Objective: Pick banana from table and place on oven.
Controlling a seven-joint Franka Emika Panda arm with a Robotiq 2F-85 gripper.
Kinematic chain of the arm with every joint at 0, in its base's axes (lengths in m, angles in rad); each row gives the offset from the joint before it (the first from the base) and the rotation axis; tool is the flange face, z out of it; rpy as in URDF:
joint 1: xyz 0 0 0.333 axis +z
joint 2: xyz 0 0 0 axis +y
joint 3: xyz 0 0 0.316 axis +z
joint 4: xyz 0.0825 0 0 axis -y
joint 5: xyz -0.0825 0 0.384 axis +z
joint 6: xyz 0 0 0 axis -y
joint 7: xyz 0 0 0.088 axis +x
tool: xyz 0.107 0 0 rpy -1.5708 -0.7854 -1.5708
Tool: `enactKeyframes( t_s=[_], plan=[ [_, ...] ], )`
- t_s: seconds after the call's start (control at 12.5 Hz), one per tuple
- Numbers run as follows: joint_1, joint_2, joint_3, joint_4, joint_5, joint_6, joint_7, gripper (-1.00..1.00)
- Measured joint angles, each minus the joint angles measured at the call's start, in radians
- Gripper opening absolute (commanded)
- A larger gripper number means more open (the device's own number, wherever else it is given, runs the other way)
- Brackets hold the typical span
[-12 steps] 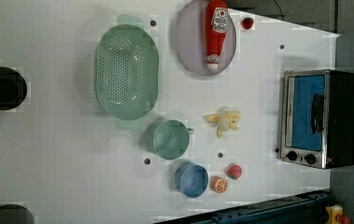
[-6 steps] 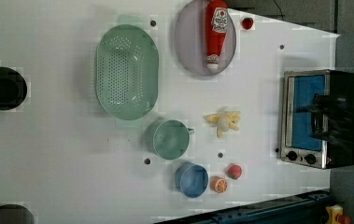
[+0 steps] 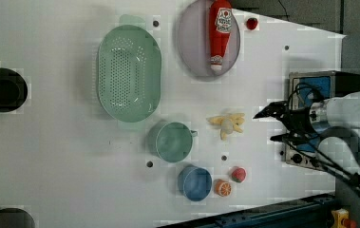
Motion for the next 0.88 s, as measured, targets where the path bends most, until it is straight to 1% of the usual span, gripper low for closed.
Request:
enactKeyframes(
  t_s=[0.16,0.4,0.56,0.64,0.8,0.88],
  plan=[
    [-0.003,0.001,0.007,-0.027,-0.001,0.107,0.009,1.0],
    [-0.003,0.034,0.01,-0.025,-0.006,0.228,0.058,1.0],
    [0.002,0.114,0.029,-0.004,-0.01,0.295,0.089,1.0],
    [0.008,0.161,0.038,0.0,0.004,0.317,0.105,1.0],
    [0.016,0.249,0.057,-0.029,0.003,0.361,0.115,1.0],
    [0.016,0.281,0.068,-0.059,0.003,0.38,0.115,0.93]
  ],
)
